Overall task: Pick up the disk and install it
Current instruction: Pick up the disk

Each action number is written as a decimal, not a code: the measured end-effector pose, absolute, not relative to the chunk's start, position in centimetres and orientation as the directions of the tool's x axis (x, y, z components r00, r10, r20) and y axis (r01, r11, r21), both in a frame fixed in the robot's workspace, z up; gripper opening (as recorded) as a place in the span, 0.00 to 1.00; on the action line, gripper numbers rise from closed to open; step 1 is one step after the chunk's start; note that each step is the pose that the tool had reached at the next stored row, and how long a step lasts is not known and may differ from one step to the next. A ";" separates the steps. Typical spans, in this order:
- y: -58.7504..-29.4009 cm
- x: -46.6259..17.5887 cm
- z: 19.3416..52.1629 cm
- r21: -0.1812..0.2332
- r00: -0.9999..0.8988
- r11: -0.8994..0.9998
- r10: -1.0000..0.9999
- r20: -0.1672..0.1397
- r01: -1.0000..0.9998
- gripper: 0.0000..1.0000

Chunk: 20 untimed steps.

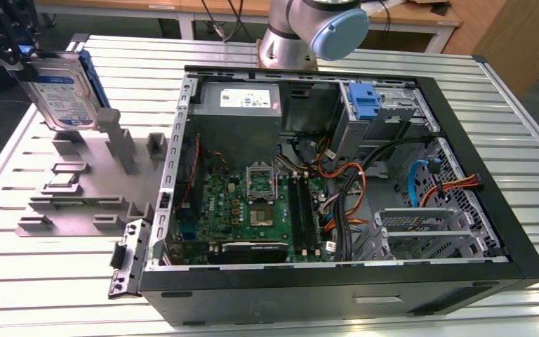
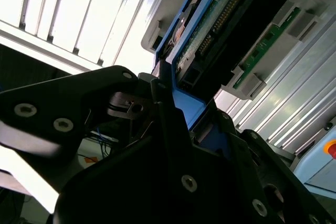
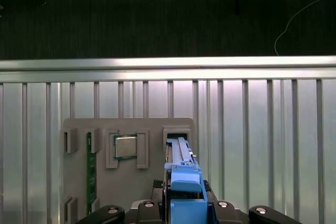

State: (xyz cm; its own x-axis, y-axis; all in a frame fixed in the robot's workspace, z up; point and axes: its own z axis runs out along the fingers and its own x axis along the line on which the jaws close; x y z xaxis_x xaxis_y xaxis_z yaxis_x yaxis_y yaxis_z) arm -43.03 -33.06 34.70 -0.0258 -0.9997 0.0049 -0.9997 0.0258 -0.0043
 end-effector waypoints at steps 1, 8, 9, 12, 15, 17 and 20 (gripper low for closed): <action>-33.1 -43.0 34.7 -0.004 -0.026 0.026 -1.000 0.005 -1.000 0.36; -33.1 -43.0 35.0 -0.004 -0.026 0.026 -1.000 0.005 -1.000 0.36; -33.1 -43.0 35.0 -0.004 -0.026 0.026 -1.000 0.005 -1.000 0.36; -33.1 -43.0 35.1 -0.004 -0.026 0.026 -1.000 0.005 -1.000 0.36; -33.1 -43.0 35.2 -0.004 -0.026 0.026 -1.000 0.005 -1.000 0.36; -33.1 -43.0 35.2 -0.004 -0.026 0.026 -1.000 0.005 -1.000 0.36; -33.1 -43.0 35.3 -0.004 -0.026 0.026 -1.000 0.005 -1.000 0.36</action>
